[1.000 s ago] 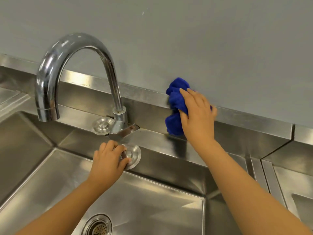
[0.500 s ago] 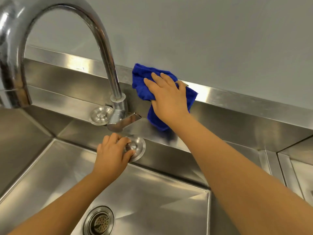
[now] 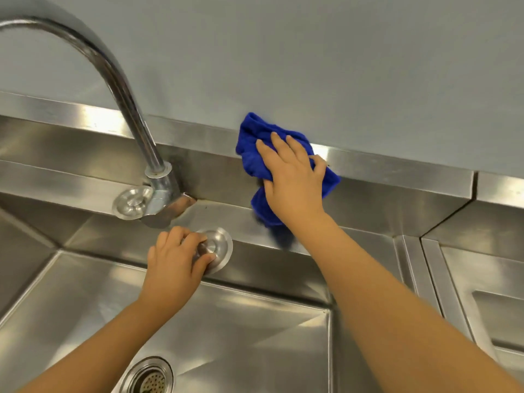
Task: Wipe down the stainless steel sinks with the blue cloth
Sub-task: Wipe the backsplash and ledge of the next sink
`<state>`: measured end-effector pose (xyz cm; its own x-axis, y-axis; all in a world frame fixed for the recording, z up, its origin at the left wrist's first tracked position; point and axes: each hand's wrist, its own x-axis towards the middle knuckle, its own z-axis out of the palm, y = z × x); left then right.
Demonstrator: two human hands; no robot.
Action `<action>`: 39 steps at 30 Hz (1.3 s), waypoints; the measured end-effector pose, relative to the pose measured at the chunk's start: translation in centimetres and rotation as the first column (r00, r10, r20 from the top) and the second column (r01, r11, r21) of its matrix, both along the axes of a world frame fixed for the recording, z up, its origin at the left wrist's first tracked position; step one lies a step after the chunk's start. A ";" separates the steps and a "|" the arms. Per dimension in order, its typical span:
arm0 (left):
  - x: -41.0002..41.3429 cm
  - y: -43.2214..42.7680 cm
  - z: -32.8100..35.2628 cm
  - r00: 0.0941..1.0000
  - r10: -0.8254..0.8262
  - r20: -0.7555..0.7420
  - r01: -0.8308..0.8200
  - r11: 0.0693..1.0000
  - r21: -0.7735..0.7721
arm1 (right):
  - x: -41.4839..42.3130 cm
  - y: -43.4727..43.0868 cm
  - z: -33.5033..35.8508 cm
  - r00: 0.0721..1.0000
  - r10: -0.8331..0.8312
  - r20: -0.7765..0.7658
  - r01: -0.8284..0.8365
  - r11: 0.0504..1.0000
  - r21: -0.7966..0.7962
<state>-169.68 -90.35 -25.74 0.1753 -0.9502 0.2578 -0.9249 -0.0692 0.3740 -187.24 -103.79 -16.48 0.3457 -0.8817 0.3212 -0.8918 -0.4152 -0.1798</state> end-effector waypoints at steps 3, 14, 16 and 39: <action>-1.3 -0.5 0.9 0.999 -0.031 0.026 0.031 0.999 -0.010 | -4.5 -0.2 -0.3 1.000 0.024 -0.004 -0.024 0.999 -0.043; -4.6 -1.0 1.7 0.996 -0.085 0.033 0.086 0.996 -0.025 | -11.0 1.4 -0.4 0.909 -0.366 0.200 0.365 0.930 0.042; -5.3 -1.3 2.0 0.994 -0.097 0.045 0.098 0.995 -0.013 | -11.1 1.3 -0.5 0.959 -0.249 0.132 0.248 0.968 0.029; -5.7 -1.7 0.2 0.991 -0.111 0.070 0.112 0.994 -0.006 | -21.0 2.5 -5.1 0.962 -0.177 0.209 0.219 0.956 -0.197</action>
